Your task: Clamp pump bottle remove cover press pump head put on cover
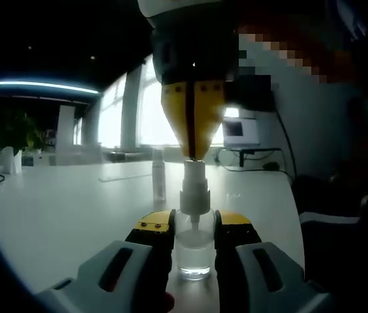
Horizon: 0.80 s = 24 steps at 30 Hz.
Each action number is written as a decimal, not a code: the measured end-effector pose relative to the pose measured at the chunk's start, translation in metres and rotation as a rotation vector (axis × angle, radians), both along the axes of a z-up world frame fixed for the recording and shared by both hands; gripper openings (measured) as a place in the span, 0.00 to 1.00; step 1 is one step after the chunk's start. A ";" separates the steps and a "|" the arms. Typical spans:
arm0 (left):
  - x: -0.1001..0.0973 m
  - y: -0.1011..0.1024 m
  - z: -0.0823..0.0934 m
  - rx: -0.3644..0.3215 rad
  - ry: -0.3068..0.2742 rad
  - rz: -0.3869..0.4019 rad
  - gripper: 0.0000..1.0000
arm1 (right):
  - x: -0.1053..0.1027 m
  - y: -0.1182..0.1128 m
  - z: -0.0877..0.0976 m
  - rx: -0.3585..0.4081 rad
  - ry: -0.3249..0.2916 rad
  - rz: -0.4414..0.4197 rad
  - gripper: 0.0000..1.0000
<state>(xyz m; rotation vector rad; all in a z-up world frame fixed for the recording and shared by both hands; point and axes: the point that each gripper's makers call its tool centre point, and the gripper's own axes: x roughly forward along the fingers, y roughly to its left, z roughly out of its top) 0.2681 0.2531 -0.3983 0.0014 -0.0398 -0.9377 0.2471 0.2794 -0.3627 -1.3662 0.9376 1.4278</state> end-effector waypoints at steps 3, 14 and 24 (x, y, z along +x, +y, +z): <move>0.000 0.000 0.000 0.000 0.000 0.000 0.15 | 0.000 0.000 0.000 0.000 -0.001 0.004 0.00; 0.000 0.000 0.000 0.000 0.001 0.000 0.15 | 0.000 0.000 0.001 0.003 -0.006 0.016 0.00; 0.000 -0.001 0.000 0.000 0.001 0.000 0.15 | 0.000 0.000 0.000 -0.006 -0.006 0.016 0.00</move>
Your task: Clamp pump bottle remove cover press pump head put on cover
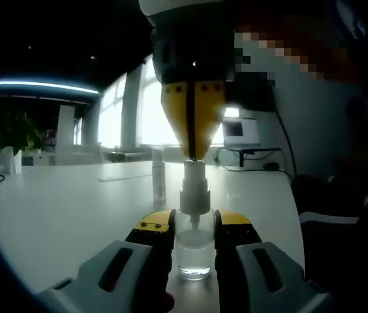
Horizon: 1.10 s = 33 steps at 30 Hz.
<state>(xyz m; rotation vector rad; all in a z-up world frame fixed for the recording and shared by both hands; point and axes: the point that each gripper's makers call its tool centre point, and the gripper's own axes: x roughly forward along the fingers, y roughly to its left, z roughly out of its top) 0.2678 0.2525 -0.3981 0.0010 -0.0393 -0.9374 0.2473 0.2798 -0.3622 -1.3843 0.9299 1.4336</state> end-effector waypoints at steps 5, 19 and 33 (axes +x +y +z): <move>0.001 0.001 0.000 0.000 0.000 0.000 0.15 | 0.000 0.000 0.000 0.001 0.003 -0.005 0.00; 0.000 0.000 0.000 0.001 -0.001 0.001 0.15 | 0.000 -0.001 0.000 -0.002 -0.001 -0.004 0.00; 0.001 0.000 0.000 0.001 0.000 0.001 0.15 | -0.001 0.000 -0.007 -0.018 0.000 -0.005 0.00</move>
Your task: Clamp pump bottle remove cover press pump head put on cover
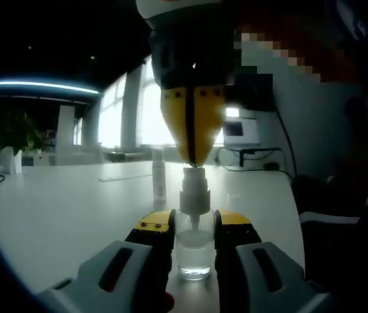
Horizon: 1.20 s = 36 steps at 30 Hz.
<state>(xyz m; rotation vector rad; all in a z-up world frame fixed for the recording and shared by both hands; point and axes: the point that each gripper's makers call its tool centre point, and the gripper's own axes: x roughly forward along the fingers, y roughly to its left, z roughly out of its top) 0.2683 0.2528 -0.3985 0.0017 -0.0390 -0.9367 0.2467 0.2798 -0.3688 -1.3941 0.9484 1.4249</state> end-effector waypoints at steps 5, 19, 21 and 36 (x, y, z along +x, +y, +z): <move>0.000 0.000 0.000 0.000 -0.001 0.000 0.15 | -0.001 0.000 0.002 -0.032 -0.029 0.023 0.00; 0.000 0.000 0.001 0.001 -0.003 -0.001 0.15 | 0.002 -0.002 0.007 0.028 0.026 -0.036 0.00; 0.000 0.000 0.000 0.001 -0.003 -0.002 0.15 | 0.001 -0.002 0.007 0.031 0.028 -0.038 0.00; 0.000 0.000 0.000 0.001 -0.003 -0.002 0.15 | 0.001 -0.001 0.007 0.030 0.021 -0.026 0.00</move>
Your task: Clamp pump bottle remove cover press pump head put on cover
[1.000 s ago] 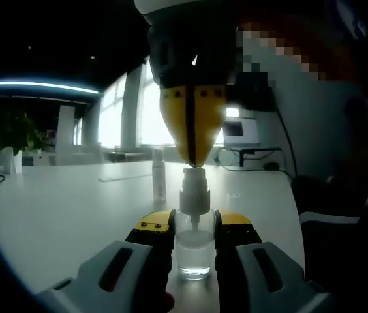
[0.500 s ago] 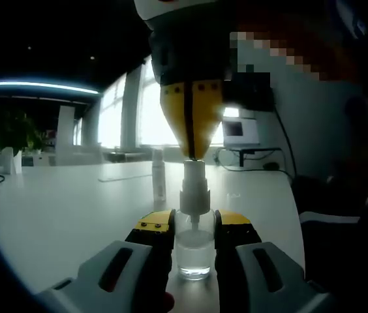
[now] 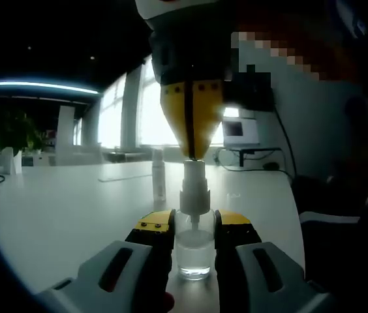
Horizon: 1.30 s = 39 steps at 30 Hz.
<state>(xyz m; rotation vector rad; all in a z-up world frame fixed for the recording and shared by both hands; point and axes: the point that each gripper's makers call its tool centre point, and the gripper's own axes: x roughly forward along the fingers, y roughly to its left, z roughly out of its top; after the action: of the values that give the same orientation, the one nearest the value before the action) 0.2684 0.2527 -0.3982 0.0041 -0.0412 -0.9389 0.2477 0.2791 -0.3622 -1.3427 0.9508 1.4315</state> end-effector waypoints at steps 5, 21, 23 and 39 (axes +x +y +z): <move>0.000 0.000 0.000 -0.001 0.001 0.000 0.15 | 0.000 0.000 0.000 0.000 0.000 0.002 0.00; 0.000 0.000 0.000 0.000 0.001 0.000 0.15 | 0.000 0.000 0.000 -0.003 -0.003 0.006 0.00; 0.000 0.000 0.000 0.000 0.001 0.000 0.15 | 0.000 0.000 0.000 -0.004 -0.007 0.016 0.00; 0.000 0.000 0.000 0.000 0.000 0.000 0.15 | 0.000 0.000 0.000 -0.004 -0.013 0.011 0.00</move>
<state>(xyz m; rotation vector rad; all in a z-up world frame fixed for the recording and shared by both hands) 0.2687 0.2529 -0.3986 0.0043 -0.0408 -0.9386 0.2479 0.2789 -0.3622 -1.3601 0.9396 1.4282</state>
